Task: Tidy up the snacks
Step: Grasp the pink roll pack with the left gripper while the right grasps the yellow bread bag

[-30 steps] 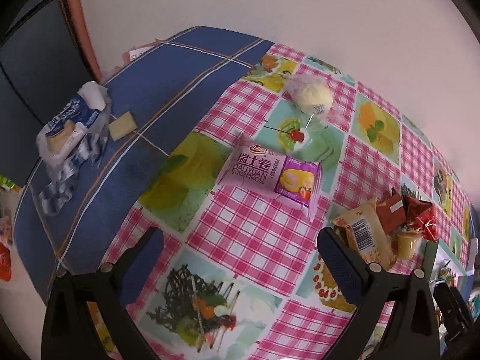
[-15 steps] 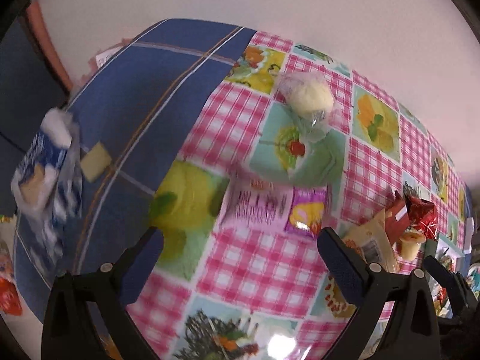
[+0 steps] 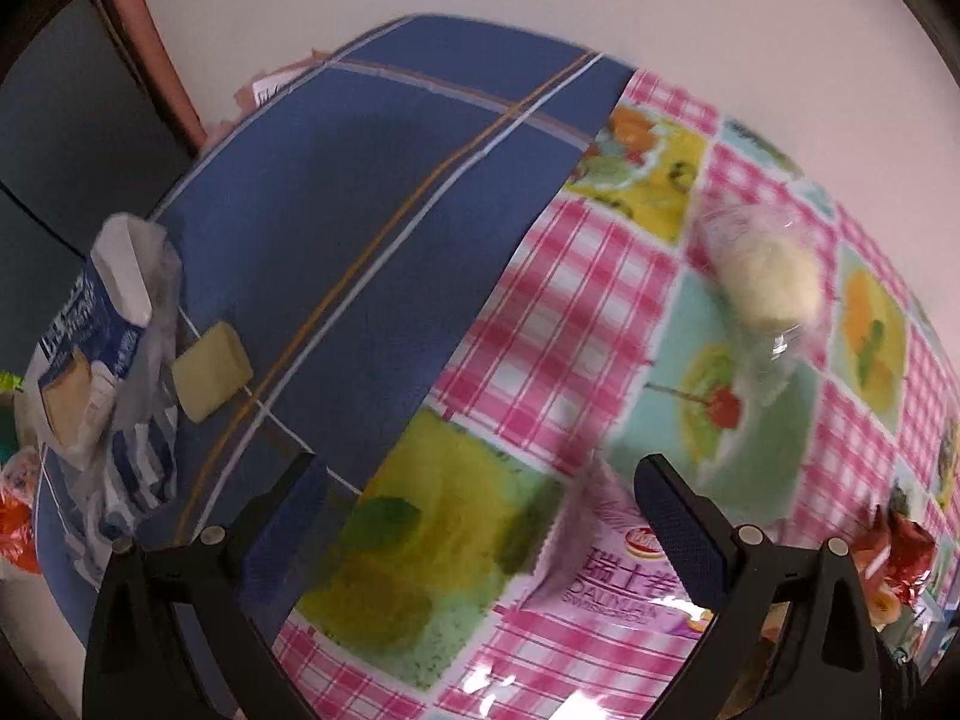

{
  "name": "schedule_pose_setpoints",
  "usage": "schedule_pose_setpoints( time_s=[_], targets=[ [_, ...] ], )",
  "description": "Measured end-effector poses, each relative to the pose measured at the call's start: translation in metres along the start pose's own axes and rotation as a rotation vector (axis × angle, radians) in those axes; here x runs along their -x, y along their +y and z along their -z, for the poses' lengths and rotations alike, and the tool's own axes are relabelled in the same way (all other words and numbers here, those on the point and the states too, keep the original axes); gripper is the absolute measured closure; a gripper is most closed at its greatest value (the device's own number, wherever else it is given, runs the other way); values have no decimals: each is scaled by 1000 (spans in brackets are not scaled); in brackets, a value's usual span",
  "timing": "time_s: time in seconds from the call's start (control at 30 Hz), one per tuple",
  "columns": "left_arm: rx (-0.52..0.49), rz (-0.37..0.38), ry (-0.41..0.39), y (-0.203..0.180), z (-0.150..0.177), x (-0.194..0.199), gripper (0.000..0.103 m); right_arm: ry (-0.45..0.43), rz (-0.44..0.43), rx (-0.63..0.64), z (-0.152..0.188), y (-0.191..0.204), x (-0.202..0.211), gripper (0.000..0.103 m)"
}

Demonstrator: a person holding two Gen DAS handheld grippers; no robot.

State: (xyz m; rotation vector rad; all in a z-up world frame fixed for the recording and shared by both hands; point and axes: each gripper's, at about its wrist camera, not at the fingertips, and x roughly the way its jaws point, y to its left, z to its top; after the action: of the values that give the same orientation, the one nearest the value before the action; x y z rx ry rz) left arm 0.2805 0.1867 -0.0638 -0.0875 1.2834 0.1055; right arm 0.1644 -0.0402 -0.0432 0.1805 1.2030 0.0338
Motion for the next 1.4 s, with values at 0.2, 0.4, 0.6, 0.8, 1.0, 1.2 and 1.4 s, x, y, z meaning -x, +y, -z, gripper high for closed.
schedule_pose_setpoints(
  time_s=[0.2, 0.4, 0.6, 0.8, 1.0, 1.2, 1.4],
  targets=[
    [-16, 2, 60, 4, 25, -13, 1, 13, -5, -1, 7, -1, -7, 14],
    [-21, 43, 50, 7, 42, -7, 1, 26, 8, 19, 19, 3, -15, 17],
    [-8, 130, 0, 0, 50, 20, 1, 39, 34, 41, 24, 8, -23, 33],
    [-87, 197, -6, -35, 56, 32, 1, 40, 58, 43, 26, 7, -28, 40],
    [-146, 185, 18, -65, 67, 19, 13, 38, 60, 43, 25, 4, -30, 42],
    [-176, 144, 14, -78, 72, 13, 51, 23, 72, 44, 23, 8, -31, 50],
    [-119, 145, 21, -74, 79, 21, 61, 18, 77, 34, 25, 9, -28, 55]
  ],
)
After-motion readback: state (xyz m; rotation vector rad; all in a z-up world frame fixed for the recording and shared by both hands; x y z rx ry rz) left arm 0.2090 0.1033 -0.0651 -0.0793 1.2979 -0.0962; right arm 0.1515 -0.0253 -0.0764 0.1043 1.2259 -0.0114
